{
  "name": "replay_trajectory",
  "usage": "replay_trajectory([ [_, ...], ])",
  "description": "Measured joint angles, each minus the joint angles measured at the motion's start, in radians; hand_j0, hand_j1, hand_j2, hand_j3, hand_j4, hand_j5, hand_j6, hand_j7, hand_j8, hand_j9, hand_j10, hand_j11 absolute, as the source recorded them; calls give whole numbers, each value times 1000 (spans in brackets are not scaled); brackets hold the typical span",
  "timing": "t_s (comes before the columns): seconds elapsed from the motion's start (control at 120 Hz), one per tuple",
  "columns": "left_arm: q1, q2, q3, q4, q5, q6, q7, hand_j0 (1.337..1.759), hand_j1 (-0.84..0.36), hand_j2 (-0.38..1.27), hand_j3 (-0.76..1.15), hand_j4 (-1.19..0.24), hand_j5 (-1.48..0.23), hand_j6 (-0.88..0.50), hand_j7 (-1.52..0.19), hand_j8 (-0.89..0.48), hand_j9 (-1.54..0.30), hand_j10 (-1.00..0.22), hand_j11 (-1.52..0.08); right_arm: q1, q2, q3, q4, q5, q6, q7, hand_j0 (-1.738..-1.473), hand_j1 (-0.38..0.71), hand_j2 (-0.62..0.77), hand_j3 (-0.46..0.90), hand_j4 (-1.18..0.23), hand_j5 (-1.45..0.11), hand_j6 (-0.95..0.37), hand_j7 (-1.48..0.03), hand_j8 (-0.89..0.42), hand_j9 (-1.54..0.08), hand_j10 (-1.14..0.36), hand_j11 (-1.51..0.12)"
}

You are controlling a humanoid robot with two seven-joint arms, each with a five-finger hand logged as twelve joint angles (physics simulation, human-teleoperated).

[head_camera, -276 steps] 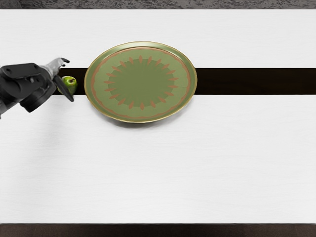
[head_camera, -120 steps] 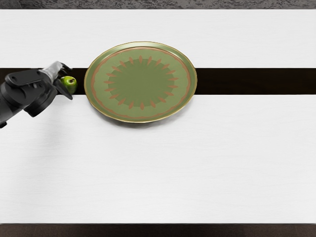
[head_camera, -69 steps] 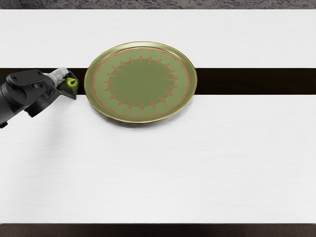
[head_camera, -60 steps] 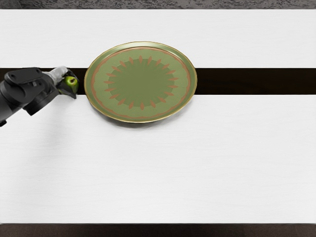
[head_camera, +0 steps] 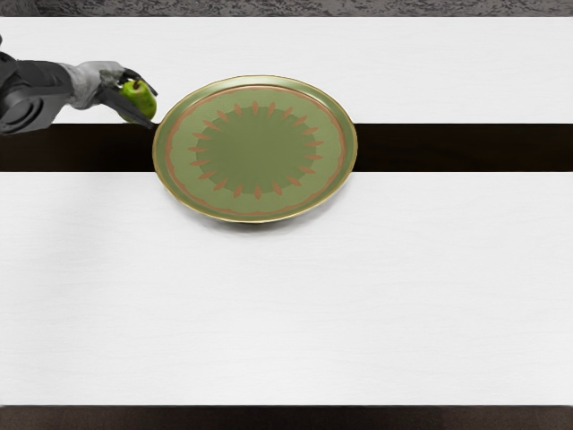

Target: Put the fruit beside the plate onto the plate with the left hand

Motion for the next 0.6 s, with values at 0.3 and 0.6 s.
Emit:
replay_trajectory([
  [0.3,13,-18,-140,-87,4,-141,-4,1636,-324,279,0,-419,-1053,-239,-1064,-262,-1101,-499,-1145,0,0,0,0,0,0,0,-1658,-333,-3,0,-13,-17,-13,-17,-13,-17,-13,-17],
  [0.6,21,-20,-142,-96,7,-54,-5,1653,133,78,0,-166,-316,-111,-320,-114,-330,-154,-338,0,0,0,0,0,0,0,-1658,-333,-3,0,-13,-17,-13,-17,-13,-17,-13,-17],
])
